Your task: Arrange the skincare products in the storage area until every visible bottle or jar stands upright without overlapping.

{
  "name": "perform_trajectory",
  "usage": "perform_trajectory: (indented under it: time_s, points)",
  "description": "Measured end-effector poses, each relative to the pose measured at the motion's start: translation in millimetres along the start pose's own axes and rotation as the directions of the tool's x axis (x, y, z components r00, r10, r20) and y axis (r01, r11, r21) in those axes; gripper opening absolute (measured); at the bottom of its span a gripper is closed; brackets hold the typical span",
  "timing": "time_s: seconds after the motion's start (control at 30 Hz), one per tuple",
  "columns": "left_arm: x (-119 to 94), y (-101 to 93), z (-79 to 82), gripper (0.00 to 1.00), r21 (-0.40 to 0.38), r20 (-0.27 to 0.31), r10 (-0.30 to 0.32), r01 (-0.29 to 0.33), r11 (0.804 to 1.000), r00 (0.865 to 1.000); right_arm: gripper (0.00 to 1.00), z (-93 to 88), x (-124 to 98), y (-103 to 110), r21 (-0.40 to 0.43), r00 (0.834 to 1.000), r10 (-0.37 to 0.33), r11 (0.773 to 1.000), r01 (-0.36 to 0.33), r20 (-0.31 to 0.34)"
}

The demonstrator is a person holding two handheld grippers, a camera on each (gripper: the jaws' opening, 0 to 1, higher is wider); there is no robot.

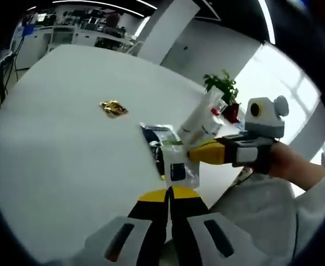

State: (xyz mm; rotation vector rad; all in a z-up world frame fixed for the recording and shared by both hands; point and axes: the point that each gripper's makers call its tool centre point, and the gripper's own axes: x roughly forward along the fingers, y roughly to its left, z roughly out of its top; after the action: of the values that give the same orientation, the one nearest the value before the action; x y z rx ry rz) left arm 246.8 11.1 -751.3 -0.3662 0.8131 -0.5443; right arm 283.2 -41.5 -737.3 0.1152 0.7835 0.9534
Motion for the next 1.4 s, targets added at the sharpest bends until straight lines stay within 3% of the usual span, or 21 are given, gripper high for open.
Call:
perform_trajectory:
  time_s: [0.17,0.43,0.6,0.97,1.1,1.4]
  points:
    - [8.8,10.4,-2.3,0.0,-0.009,-0.026,0.017,-0.017,1.0,1.0,0.01,4.6,17.2,-8.0,-0.033,0.999,-0.031,0.999,0.03,-0.021]
    - [26.2,40.6,-1.5,0.0,-0.056,-0.075,0.054,-0.058,0.997,0.996,0.01,-6.6,43.6,-23.5,-0.1,0.991,-0.114,0.989,0.106,-0.075]
    - [38.3,45.6,-8.1,0.0,-0.058,-0.114,0.065,-0.072,0.996,0.991,0.01,-18.7,60.0,-38.3,-0.146,0.981,-0.158,0.979,0.141,-0.112]
    - [57.0,53.3,-12.3,0.0,-0.012,-0.155,0.088,-0.091,0.996,0.984,0.01,-29.3,71.9,-58.5,-0.257,0.964,-0.231,0.947,0.192,-0.134]
    - [60.2,51.6,-8.5,0.0,-0.022,-0.14,0.076,-0.08,0.997,0.987,0.01,-31.6,76.6,-58.1,-0.29,0.963,-0.234,0.938,0.188,-0.131]
    - [63.0,53.1,-8.4,0.0,0.055,-0.152,0.094,-0.087,0.995,0.984,0.01,-34.2,78.3,-61.4,-0.403,0.961,-0.237,0.901,0.163,-0.14]
